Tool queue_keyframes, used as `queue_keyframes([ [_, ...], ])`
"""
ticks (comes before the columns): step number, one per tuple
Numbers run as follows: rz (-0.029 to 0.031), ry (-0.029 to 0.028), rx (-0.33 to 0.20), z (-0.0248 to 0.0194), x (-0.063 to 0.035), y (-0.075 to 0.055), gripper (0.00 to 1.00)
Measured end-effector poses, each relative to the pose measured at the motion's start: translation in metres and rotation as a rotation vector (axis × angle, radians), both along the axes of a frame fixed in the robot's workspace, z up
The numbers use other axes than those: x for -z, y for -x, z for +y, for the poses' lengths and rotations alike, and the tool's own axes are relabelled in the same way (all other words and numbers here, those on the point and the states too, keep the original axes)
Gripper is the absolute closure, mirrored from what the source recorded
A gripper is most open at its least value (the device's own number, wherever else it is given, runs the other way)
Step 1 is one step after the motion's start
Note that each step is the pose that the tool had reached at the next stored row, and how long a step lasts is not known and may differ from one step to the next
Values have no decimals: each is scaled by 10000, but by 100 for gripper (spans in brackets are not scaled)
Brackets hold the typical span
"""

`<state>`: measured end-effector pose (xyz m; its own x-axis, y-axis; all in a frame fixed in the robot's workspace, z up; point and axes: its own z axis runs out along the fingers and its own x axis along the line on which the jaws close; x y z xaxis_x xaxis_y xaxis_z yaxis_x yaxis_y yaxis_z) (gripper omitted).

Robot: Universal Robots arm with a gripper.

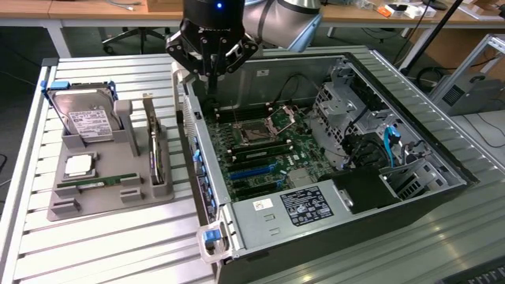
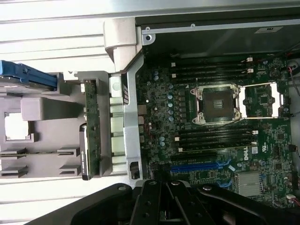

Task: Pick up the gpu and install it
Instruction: 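Reach for the gpu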

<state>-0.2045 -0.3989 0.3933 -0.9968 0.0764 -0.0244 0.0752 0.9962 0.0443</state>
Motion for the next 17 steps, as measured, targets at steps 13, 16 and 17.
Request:
queue_keyframes([
  [13, 0, 0, -1, 0, 0, 191, 89],
  [16, -1, -1, -1, 0, 1, 233, 89],
  [17, 0, -1, -1, 0, 0, 251, 89],
])
